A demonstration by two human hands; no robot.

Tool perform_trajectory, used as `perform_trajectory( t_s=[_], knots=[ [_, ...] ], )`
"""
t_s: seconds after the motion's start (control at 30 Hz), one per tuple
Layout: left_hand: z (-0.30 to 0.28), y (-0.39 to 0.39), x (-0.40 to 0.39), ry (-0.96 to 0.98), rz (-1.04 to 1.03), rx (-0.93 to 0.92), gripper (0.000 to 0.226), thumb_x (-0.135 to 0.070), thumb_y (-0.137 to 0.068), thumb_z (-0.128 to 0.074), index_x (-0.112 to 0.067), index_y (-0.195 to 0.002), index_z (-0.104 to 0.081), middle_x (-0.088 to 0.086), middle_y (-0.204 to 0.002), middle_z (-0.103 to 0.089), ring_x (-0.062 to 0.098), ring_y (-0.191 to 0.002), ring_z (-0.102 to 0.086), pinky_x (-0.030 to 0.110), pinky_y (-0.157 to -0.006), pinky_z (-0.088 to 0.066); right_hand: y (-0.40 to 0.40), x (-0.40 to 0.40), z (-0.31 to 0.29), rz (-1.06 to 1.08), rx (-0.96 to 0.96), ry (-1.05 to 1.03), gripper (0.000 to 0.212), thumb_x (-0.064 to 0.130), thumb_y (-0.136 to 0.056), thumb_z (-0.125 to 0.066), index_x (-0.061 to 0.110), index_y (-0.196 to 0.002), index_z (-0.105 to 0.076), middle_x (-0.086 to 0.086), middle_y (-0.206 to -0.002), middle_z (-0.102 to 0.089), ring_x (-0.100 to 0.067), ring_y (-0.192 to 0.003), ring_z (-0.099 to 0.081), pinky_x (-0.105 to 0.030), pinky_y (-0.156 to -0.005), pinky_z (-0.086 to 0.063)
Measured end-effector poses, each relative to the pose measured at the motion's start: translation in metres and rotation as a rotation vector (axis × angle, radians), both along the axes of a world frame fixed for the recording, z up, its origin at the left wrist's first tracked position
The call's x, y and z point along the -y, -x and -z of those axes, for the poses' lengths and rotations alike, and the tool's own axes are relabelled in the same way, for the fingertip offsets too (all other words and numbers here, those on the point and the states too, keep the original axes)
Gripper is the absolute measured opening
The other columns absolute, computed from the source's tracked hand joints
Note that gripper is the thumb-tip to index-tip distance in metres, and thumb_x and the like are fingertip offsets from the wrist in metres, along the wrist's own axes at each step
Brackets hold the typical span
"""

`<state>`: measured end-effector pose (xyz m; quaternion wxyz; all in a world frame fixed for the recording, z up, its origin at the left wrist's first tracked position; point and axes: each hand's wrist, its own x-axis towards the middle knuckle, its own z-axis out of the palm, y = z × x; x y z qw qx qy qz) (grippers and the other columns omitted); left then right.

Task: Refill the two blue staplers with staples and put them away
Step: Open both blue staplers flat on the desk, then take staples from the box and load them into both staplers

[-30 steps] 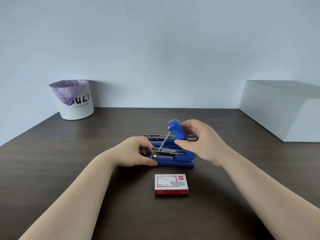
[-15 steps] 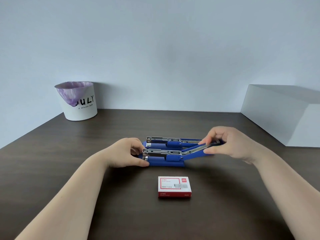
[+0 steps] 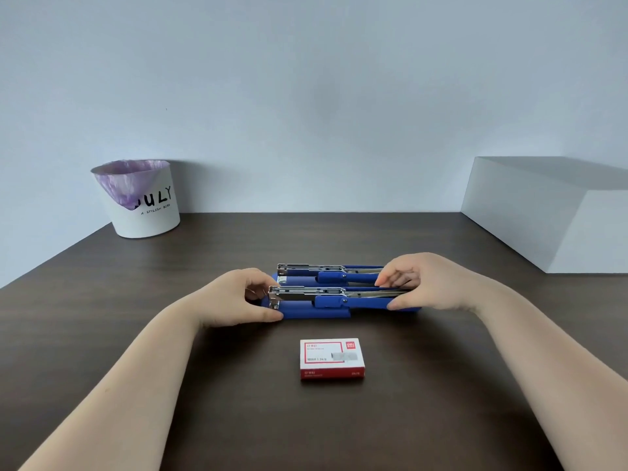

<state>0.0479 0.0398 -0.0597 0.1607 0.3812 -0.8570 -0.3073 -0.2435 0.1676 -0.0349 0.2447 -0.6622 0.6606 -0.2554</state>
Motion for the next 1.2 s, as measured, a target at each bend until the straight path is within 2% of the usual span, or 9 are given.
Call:
perform_trajectory(
  t_s=[0.17,0.3,0.4,0.5,0.6,0.7,0.8,0.97,1.2],
  knots=[
    [0.000,0.003,-0.013,0.064,-0.063,-0.080,0.043,-0.032,-0.070,-0.080,-0.030,-0.110,-0.064,-0.010,-0.105,-0.065,0.008,-0.096,-0.062,0.023,-0.091,-0.048,-0.005,-0.001,-0.001,-0.013,-0.032,0.016,0.033,0.014,-0.071,-0.079,0.038,-0.088,-0.064,0.012,-0.100,-0.068,-0.006,-0.099,-0.062,-0.022,-0.092,-0.049],
    [-0.009,0.014,-0.026,0.190,-0.252,-0.387,0.012,-0.028,-0.081,-0.069,-0.020,-0.089,-0.071,-0.005,-0.087,-0.068,0.009,-0.077,-0.058,0.023,-0.073,-0.047,-0.007,-0.002,-0.001,-0.008,-0.072,0.018,0.030,0.016,-0.072,-0.079,0.037,-0.089,-0.065,0.015,-0.097,-0.066,-0.005,-0.097,-0.062,-0.021,-0.090,-0.049],
    [-0.016,0.022,-0.041,0.145,-0.301,-0.511,0.016,-0.030,-0.083,-0.066,-0.017,-0.075,-0.071,-0.002,-0.070,-0.067,0.005,-0.060,-0.053,0.021,-0.064,-0.043,-0.012,-0.003,-0.003,0.009,-0.065,0.020,0.026,0.019,-0.072,-0.079,0.029,-0.093,-0.067,0.011,-0.098,-0.068,-0.006,-0.096,-0.063,-0.020,-0.088,-0.050],
    [-0.008,0.023,-0.061,0.194,-0.173,-0.410,0.016,-0.033,-0.082,-0.067,-0.026,-0.068,-0.067,-0.008,-0.062,-0.061,0.003,-0.054,-0.050,0.019,-0.060,-0.042,-0.025,-0.010,-0.009,0.115,-0.103,0.195,0.015,0.030,-0.079,-0.072,0.025,-0.093,-0.069,0.015,-0.092,-0.068,0.005,-0.085,-0.061,-0.012,-0.076,-0.047],
    [0.005,0.019,-0.074,0.215,-0.003,-0.227,0.023,-0.051,-0.072,-0.068,-0.030,-0.081,-0.070,-0.012,-0.077,-0.061,0.004,-0.062,-0.050,0.016,-0.063,-0.043,-0.050,-0.029,-0.011,0.139,-0.097,0.371,0.009,0.031,-0.084,-0.065,0.025,-0.088,-0.070,0.014,-0.083,-0.067,0.011,-0.074,-0.056,-0.002,-0.065,-0.039],
    [0.009,0.017,-0.077,0.228,0.114,-0.068,0.060,-0.071,-0.055,-0.060,-0.033,-0.102,-0.067,-0.017,-0.095,-0.062,0.006,-0.075,-0.055,0.022,-0.076,-0.050,-0.068,-0.050,0.002,0.003,-0.085,0.293,0.014,0.037,-0.080,-0.068,0.029,-0.092,-0.069,0.012,-0.086,-0.068,0.004,-0.077,-0.058,-0.004,-0.065,-0.040],
    [0.007,0.016,-0.077,0.214,0.165,0.012,0.073,-0.072,-0.046,-0.066,-0.036,-0.109,-0.063,-0.016,-0.103,-0.060,0.008,-0.082,-0.054,0.018,-0.074,-0.046,-0.074,-0.053,0.014,-0.093,-0.178,0.138,0.039,0.049,-0.074,-0.070,0.037,-0.110,-0.061,0.019,-0.100,-0.062,0.000,-0.084,-0.056,-0.011,-0.070,-0.041],
    [0.004,0.014,-0.073,0.193,0.191,0.036,0.052,-0.059,-0.052,-0.080,-0.034,-0.097,-0.068,-0.013,-0.088,-0.059,0.006,-0.071,-0.051,0.017,-0.064,-0.043,-0.069,-0.047,0.014,-0.161,-0.227,0.055,0.068,0.051,-0.066,-0.076,0.038,-0.127,-0.049,0.019,-0.109,-0.055,-0.005,-0.087,-0.051,-0.019,-0.077,-0.045],
    [-0.002,0.017,-0.072,0.066,0.171,-0.049,0.041,-0.039,-0.057,-0.087,-0.028,-0.094,-0.071,-0.017,-0.081,-0.071,0.000,-0.067,-0.063,0.015,-0.063,-0.052,-0.063,-0.041,0.017,-0.189,-0.243,0.075,0.047,0.049,-0.072,-0.073,0.037,-0.116,-0.061,0.019,-0.088,-0.056,0.001,-0.078,-0.051,-0.017,-0.067,-0.042]
  ],
)
